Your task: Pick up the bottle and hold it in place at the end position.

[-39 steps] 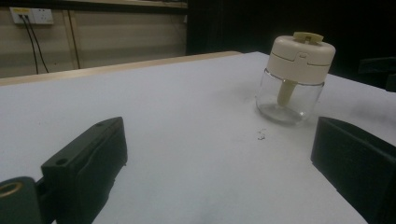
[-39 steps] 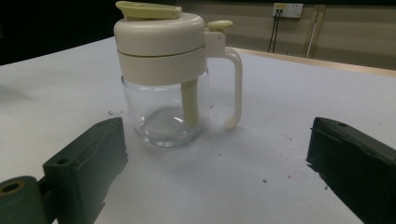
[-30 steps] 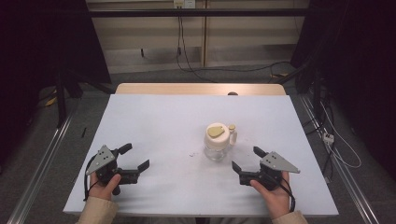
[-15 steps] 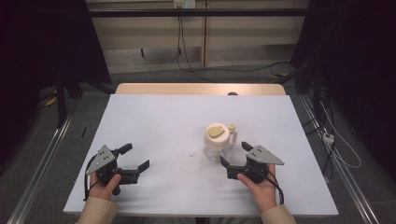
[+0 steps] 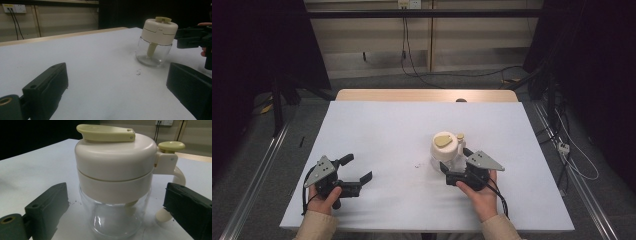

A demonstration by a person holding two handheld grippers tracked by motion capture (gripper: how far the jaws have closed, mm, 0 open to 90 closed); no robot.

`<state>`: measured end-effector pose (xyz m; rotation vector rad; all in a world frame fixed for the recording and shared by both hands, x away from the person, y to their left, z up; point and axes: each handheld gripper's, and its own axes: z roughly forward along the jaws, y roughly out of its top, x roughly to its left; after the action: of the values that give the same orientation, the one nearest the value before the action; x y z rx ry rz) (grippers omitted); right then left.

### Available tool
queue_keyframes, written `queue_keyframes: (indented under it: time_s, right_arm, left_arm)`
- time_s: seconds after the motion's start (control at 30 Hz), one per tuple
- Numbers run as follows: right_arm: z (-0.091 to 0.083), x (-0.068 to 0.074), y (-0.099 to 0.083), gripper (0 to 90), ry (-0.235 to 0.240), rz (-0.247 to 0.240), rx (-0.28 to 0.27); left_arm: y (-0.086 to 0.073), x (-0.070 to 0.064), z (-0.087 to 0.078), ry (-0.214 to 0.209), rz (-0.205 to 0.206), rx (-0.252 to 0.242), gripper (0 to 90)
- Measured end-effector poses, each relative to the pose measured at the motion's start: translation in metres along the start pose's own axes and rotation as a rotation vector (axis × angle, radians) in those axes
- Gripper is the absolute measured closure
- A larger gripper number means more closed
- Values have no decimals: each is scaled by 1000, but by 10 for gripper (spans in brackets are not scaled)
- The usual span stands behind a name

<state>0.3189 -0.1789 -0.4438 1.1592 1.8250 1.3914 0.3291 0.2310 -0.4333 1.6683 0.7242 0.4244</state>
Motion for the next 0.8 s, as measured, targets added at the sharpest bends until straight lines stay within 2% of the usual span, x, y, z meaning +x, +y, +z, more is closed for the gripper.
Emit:
queue_keyframes:
  time_s: [0.53, 0.8]
  right_arm:
    - [20, 2, 0, 66, -41, 23, 11]
    - [29, 4, 0, 63, -38, 27, 22]
  left_arm:
    - [0, -1, 1, -5, 11, 7, 37]
    - [0, -1, 0, -3, 14, 9, 38]
